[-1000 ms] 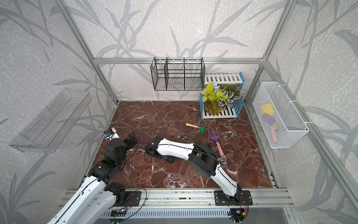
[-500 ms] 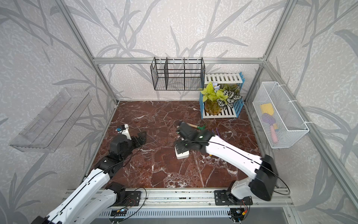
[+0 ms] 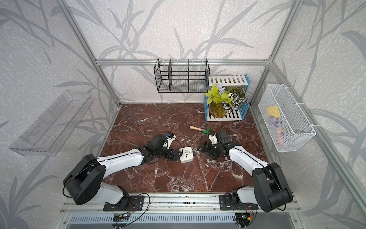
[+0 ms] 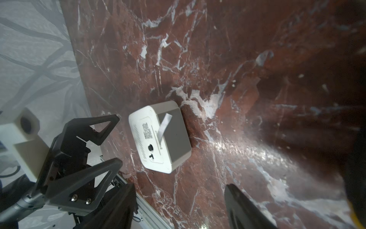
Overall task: Remove the battery from the alarm
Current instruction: Remove the cover from the alarm.
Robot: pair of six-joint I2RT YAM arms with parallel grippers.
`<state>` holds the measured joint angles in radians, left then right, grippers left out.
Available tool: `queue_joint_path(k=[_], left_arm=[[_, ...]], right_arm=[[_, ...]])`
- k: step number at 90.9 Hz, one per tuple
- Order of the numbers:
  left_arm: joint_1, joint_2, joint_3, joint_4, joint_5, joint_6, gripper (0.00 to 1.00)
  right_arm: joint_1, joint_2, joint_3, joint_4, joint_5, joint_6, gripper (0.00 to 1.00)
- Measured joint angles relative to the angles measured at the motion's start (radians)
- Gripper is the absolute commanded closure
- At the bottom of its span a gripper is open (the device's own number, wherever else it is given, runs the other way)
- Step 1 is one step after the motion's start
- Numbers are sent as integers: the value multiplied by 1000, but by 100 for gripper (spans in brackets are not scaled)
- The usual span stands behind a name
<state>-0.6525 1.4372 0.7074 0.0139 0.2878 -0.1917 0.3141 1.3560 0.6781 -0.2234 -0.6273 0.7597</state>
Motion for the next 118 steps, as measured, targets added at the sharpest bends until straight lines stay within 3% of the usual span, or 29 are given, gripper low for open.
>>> queue_joint_path(k=[18, 34, 50, 118], left_arm=[[1, -76, -52, 25, 77, 504, 0], [1, -16, -54, 25, 144, 737, 0], [-5, 64, -16, 42, 157, 802, 0], [-68, 306, 190, 11, 47, 823, 0]], right_arm=[[1, 124, 15, 129, -89, 68, 44], [1, 224, 28, 184, -108, 117, 49], [2, 269, 28, 252, -125, 161, 50], [21, 334, 58, 333, -141, 225, 60]])
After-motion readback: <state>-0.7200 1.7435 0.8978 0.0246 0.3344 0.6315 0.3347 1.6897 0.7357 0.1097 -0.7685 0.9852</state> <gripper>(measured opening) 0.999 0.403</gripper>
